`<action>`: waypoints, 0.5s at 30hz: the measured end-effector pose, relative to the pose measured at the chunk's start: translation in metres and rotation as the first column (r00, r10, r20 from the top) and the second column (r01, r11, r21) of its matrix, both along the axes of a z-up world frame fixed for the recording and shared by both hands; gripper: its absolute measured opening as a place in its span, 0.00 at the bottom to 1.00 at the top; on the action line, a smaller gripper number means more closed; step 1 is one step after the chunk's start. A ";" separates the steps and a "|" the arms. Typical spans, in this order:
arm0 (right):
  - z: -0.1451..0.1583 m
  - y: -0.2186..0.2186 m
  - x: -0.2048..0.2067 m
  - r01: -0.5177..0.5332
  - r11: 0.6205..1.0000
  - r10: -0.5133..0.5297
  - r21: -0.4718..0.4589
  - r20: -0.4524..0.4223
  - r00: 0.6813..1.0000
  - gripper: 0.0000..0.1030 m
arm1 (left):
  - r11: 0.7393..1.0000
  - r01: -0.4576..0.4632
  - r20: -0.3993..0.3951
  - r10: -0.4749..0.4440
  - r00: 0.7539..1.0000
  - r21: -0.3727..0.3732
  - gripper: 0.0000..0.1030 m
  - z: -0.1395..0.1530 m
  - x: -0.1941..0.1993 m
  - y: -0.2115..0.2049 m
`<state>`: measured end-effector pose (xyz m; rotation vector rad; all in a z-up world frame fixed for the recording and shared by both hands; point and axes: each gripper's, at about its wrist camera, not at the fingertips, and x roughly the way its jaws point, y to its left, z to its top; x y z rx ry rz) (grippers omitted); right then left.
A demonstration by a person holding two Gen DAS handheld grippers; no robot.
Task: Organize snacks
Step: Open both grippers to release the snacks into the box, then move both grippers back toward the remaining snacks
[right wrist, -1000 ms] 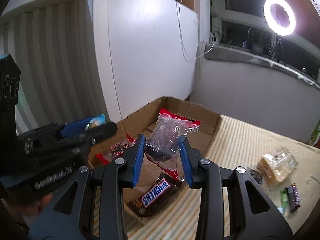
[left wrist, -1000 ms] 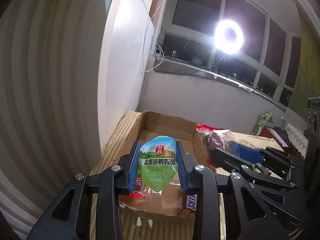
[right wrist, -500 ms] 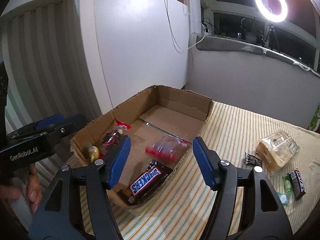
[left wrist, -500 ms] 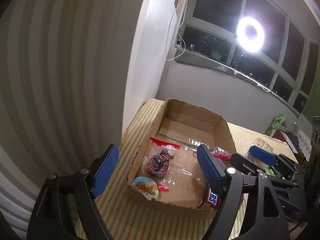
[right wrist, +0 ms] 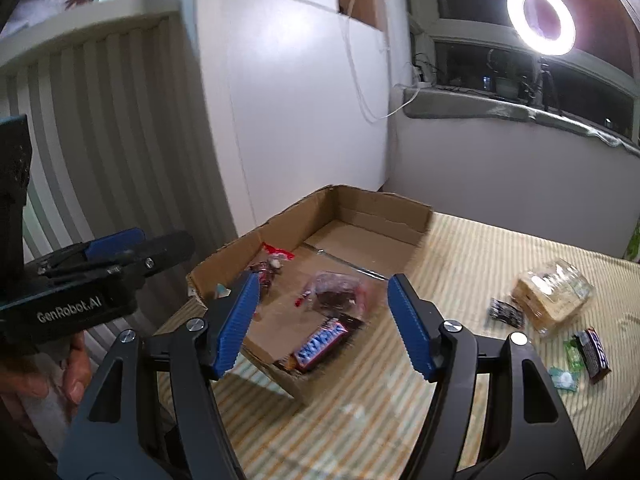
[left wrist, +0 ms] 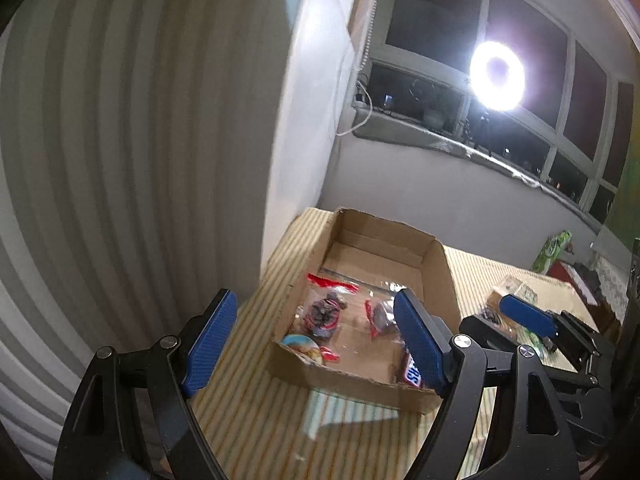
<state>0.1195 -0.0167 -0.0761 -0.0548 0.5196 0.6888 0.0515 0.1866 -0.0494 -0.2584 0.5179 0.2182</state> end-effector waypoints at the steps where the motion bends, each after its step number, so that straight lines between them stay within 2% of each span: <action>1: 0.000 -0.009 0.001 0.012 1.000 -0.012 0.009 -0.001 1.000 0.67 | 1.000 0.009 -0.007 -0.009 1.000 0.013 0.78 0.000 0.002 -0.008; 4: -0.003 -0.049 0.006 0.074 0.997 -0.074 0.038 -0.015 0.997 0.67 | 0.998 0.042 -0.019 -0.042 0.999 0.041 0.78 0.000 0.012 -0.030; 8: -0.008 -0.116 0.008 0.194 0.978 -0.192 0.072 -0.034 0.981 0.68 | 0.989 0.127 -0.037 -0.125 0.991 0.077 0.78 -0.001 0.027 -0.080; 11: -0.012 -0.175 0.005 0.307 0.948 -0.303 0.087 -0.050 0.952 0.68 | 0.974 0.201 -0.050 -0.196 0.979 0.101 0.78 -0.003 0.037 -0.120; 15: -0.016 -0.246 -0.012 0.443 0.892 -0.439 0.092 -0.063 0.896 0.71 | 0.949 0.295 -0.065 -0.289 0.955 0.116 0.78 -0.007 0.045 -0.173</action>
